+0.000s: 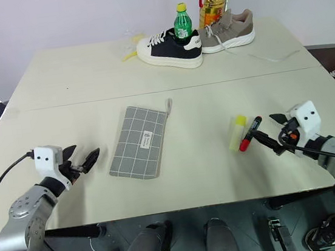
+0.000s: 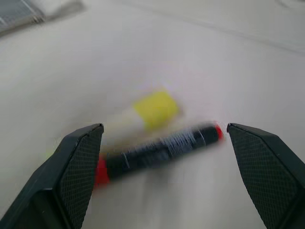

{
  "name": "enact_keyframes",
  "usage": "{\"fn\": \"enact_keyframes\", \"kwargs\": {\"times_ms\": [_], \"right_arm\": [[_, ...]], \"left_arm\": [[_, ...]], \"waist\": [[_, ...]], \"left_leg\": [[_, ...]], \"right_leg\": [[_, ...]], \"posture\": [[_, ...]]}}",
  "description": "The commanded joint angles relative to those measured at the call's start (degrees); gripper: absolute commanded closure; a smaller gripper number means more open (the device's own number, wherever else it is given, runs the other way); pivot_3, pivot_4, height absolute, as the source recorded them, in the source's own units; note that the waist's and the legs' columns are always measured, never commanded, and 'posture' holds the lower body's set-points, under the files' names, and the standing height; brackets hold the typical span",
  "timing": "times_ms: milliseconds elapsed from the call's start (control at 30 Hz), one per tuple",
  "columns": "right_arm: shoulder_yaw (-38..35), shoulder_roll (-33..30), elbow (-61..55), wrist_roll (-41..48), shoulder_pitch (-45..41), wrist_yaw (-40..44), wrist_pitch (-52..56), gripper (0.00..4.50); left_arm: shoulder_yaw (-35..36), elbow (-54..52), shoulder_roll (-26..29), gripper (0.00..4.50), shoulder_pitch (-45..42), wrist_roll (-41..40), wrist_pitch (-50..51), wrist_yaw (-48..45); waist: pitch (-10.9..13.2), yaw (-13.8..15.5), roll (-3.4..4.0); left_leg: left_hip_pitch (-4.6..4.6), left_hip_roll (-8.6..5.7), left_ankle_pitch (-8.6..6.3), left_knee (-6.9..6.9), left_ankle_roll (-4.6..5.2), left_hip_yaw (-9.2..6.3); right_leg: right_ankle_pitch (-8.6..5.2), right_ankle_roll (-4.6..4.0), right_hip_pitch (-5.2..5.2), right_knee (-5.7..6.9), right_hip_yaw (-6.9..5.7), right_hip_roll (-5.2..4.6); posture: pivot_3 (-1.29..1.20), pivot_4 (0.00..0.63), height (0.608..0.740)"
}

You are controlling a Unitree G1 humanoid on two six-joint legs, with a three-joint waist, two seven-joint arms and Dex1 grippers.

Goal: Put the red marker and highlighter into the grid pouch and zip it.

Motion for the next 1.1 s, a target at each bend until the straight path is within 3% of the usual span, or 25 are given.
{"fn": "enact_keyframes", "kwargs": {"times_ms": [33, 133, 200, 267, 467, 600, 733, 867, 1100], "right_arm": [[3.8, 1.9, -4.2, 1.5, -5.5, -0.9, 0.5, 0.19], [9.5, 6.1, -4.9, 0.9, -12.1, -2.0, 0.2, 0.19], [12.6, 8.9, -3.5, -0.7, -15.9, -4.0, 0.7, 0.72], [17.7, 11.2, -2.4, -2.9, -18.8, -4.3, 1.2, 1.50], [32.5, 20.8, 2.3, -9.8, -24.6, -4.9, -0.9, 4.45], [37.8, 24.6, 9.0, -16.0, -27.5, -8.0, -2.6, 4.45], [39.2, 29.4, 16.8, -18.7, -30.9, -10.5, -4.9, 4.45], [40.5, 32.4, 23.7, -22.3, -33.9, -12.4, -5.6, 4.45], [40.1, 34.7, 24.6, -23.2, -34.3, -12.6, -4.5, 4.45]], "left_arm": [[2.7, -3.7, -0.8, 0.12, 1.7, 0.0, -2.4, 1.5], [2.7, -6.0, -2.4, 0.12, 4.1, 0.8, -4.5, 2.7], [1.9, -7.2, -2.9, 0.08, 5.2, 1.8, -5.5, 3.1], [1.1, -8.5, -3.4, 0.08, 6.3, 2.8, -6.8, 3.2], [0.2, -15.6, -2.0, 0.00, 14.0, 1.6, -10.0, -2.4], [-2.4, -19.9, 1.9, 0.00, 19.8, 4.4, -10.5, -6.6], [-8.4, -24.1, 6.4, 0.00, 24.0, 12.4, -11.6, -8.0], [-14.2, -24.4, 8.1, 0.00, 21.5, 20.6, -11.7, -5.8], [-21.8, -22.2, 6.3, 0.00, 13.5, 30.3, -7.7, -1.7]], "waist": [[0.0, 0.1, -0.03], [0.0, -0.2, -0.07], [0.0, 0.0, -0.12], [0.0, 0.2, -0.12], [0.0, -0.6, -0.21], [0.0, -1.3, -0.16], [0.0, -1.5, -0.16], [0.1, -1.4, -0.07], [0.0, -1.5, -0.04]], "left_leg": [[-0.01, 0.00, 0.00, 0.00, 0.00, 0.00], [0.00, 0.09, 0.00, 0.00, 0.00, 0.08], [-0.01, 0.16, -0.01, 0.00, -0.01, 0.09], [0.00, 0.20, -0.01, 0.00, -0.03, 0.08], [-0.01, 0.23, -0.08, -0.03, -0.13, 0.08], [0.01, 0.25, -0.08, -0.03, -0.15, 0.04], [0.07, 0.28, -0.08, -0.03, -0.16, 0.05], [0.07, 0.35, -0.08, -0.04, -0.17, 0.04], [0.10, 0.38, -0.07, -0.06, -0.19, 0.02]], "right_leg": [[0.01, -0.01, 0.00, 0.00, 0.00, -0.01], [0.05, -0.07, -0.04, -0.02, -0.02, -0.01], [0.09, -0.13, -0.05, -0.04, -0.05, 0.00], [0.11, -0.16, -0.07, -0.04, -0.07, 0.04], [0.12, -0.17, -0.11, -0.11, -0.07, 0.08], [0.13, -0.20, -0.13, -0.09, -0.09, 0.13], [0.16, -0.27, -0.21, -0.07, -0.08, 0.17], [0.18, -0.29, -0.31, -0.04, -0.07, 0.31], [0.21, -0.24, -0.37, 0.09, -0.07, 0.48]], "posture": [[0.00, 0.150, 0.734], [0.00, 0.150, 0.734], [0.00, 0.150, 0.734], [0.00, 0.150, 0.734], [0.00, 0.150, 0.734], [0.00, 0.150, 0.734], [0.00, 0.150, 0.734], [0.00, 0.150, 0.734], [0.00, 0.150, 0.734]]}}
